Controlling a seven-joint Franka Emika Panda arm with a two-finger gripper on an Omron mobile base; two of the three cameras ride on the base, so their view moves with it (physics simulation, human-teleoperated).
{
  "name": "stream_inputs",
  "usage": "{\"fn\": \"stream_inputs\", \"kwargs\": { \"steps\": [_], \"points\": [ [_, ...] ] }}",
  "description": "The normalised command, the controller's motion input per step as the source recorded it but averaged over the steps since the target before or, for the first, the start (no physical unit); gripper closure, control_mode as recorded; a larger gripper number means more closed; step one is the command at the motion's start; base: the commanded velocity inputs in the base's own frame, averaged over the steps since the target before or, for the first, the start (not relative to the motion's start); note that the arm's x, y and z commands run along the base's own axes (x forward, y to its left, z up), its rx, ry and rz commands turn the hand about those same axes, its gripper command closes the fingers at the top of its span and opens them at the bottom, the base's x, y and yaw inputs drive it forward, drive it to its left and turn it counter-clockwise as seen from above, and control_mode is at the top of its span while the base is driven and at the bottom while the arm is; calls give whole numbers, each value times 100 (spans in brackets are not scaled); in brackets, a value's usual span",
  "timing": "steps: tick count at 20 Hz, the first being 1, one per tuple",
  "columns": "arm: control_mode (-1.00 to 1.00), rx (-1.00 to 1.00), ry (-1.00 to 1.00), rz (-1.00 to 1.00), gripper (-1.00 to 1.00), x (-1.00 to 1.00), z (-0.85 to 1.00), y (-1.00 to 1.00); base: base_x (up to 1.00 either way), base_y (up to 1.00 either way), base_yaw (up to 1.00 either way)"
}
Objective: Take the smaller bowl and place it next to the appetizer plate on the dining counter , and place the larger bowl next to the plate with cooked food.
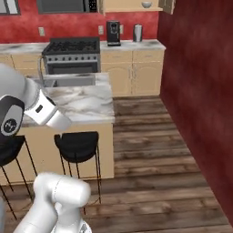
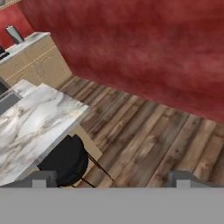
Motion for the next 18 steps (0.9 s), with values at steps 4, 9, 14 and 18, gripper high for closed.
{"fn": "stream_inputs", "kwargs": {
  "steps": [4, 9, 14, 18],
  "points": [
    [100, 0, 0, 0, -100, 0, 0, 0, 90, -86, 11],
    [100, 0, 0, 0, -100, 0, 0, 0, 100, -50, 12],
    [100, 0, 0, 0, -100, 0, 0, 0, 97, -30, 11],
    [100, 0, 0, 0, -100, 0, 0, 0, 36, -43, 13]
  ]
}}
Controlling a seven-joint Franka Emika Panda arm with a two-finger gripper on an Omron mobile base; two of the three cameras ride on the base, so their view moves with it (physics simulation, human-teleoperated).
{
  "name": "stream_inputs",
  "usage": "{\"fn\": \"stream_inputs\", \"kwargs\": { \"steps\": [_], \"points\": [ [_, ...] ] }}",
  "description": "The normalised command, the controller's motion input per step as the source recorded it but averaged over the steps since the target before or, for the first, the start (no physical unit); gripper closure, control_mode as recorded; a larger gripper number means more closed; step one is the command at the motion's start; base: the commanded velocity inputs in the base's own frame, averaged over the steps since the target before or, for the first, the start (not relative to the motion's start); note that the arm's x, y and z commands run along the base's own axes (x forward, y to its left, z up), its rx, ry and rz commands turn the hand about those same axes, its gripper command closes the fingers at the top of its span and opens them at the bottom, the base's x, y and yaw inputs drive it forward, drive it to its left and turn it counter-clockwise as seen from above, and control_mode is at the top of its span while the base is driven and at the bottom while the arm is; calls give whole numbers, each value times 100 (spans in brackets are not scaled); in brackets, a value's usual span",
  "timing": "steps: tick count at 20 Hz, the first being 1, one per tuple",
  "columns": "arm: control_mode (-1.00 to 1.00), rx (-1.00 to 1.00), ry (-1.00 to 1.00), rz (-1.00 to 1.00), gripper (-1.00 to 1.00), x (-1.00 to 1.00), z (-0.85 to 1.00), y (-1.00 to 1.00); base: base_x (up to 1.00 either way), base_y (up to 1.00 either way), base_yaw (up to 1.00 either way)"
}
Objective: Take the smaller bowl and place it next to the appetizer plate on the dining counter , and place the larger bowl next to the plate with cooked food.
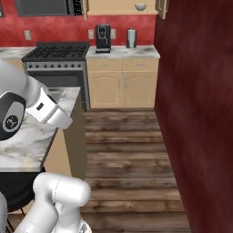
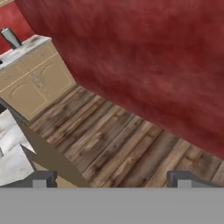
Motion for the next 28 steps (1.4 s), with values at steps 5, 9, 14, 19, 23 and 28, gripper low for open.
{"fn": "stream_inputs", "kwargs": {
  "steps": [5, 9, 14, 19, 23, 28],
  "points": [
    [100, 0, 0, 0, -100, 0, 0, 0, 27, -40, 12],
    [100, 0, 0, 0, -100, 0, 0, 0, 65, -27, 11],
    [100, 0, 0, 0, -100, 0, 0, 0, 96, -37, 10],
    [100, 0, 0, 0, -100, 0, 0, 0, 98, -50, 8],
    [100, 0, 0, 0, -100, 0, 0, 0, 100, -11, 5],
    [100, 0, 0, 0, -100, 0, 0, 0, 100, 0, 3]
  ]
}}
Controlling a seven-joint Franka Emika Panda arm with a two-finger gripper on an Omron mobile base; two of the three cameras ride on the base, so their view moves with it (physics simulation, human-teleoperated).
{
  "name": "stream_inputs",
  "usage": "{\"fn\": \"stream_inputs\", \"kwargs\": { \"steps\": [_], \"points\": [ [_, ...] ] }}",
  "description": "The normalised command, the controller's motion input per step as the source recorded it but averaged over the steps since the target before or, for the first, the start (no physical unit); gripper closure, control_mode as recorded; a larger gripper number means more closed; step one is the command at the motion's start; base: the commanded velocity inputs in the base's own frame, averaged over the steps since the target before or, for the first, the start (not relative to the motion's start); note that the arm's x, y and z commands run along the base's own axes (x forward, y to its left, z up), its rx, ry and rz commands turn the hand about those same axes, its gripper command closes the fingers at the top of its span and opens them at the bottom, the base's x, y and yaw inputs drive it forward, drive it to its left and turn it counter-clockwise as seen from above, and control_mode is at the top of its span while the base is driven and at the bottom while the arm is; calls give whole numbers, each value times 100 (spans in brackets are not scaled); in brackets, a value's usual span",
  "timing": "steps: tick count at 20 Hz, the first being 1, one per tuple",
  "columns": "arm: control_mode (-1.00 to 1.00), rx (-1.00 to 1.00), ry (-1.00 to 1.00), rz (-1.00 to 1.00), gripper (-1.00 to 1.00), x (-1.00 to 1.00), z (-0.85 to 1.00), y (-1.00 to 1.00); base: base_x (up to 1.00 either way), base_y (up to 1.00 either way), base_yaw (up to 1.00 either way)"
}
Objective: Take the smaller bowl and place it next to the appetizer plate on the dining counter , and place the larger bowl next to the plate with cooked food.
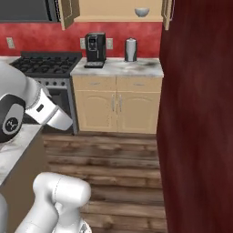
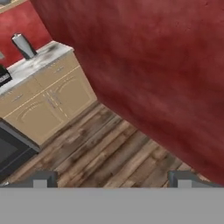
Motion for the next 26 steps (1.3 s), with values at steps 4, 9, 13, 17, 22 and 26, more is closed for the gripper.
{"fn": "stream_inputs", "kwargs": {
  "steps": [4, 9, 13, 17, 22, 26],
  "points": [
    [100, 0, 0, 0, -100, 0, 0, 0, 100, -1, 2],
    [100, 0, 0, 0, -100, 0, 0, 0, 100, 0, 1],
    [100, 0, 0, 0, -100, 0, 0, 0, 100, -6, 1],
    [100, 0, 0, 0, -100, 0, 0, 0, 100, -17, 0],
    [100, 0, 0, 0, -100, 0, 0, 0, 97, -23, 0],
    [100, 0, 0, 0, -100, 0, 0, 0, 83, -17, 0]
  ]
}}
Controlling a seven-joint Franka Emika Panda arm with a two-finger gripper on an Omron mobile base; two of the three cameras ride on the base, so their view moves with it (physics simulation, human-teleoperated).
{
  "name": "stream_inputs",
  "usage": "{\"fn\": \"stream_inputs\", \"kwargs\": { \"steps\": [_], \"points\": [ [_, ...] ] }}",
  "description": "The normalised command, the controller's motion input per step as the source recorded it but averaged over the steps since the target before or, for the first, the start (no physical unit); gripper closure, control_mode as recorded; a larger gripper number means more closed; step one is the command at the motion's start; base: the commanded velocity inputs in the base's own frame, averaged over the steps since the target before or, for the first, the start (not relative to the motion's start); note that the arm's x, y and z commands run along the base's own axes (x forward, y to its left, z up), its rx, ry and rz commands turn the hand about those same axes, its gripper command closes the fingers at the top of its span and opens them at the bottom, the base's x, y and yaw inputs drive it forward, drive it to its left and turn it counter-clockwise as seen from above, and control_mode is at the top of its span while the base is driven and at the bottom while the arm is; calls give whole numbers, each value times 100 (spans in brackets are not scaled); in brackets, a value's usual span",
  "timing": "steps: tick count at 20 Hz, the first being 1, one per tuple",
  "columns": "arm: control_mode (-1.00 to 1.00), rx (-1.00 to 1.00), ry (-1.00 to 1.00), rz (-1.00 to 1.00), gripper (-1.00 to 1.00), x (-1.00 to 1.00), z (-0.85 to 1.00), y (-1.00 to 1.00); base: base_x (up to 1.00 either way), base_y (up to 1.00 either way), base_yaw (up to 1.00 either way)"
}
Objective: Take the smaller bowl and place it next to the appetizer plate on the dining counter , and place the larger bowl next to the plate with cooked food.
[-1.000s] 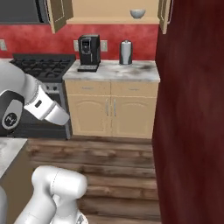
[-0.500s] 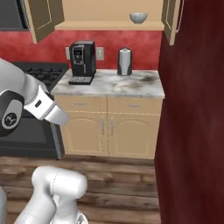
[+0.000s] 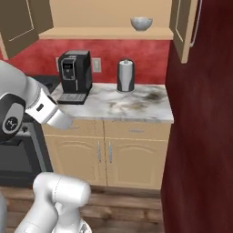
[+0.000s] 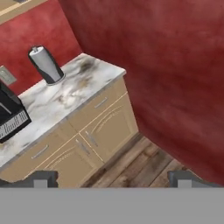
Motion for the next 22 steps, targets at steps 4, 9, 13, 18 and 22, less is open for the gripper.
{"fn": "stream_inputs", "kwargs": {
  "steps": [4, 9, 13, 18, 22],
  "points": [
    [100, 0, 0, 0, -100, 0, 0, 0, 76, -14, 0],
    [100, 0, 0, 0, -100, 0, 0, 0, 54, -16, 0],
    [100, 0, 0, 0, -100, 0, 0, 0, 44, -28, 0],
    [100, 0, 0, 0, -100, 0, 0, 0, 54, -30, 0],
    [100, 0, 0, 0, -100, 0, 0, 0, 76, -33, 0]
  ]
}}
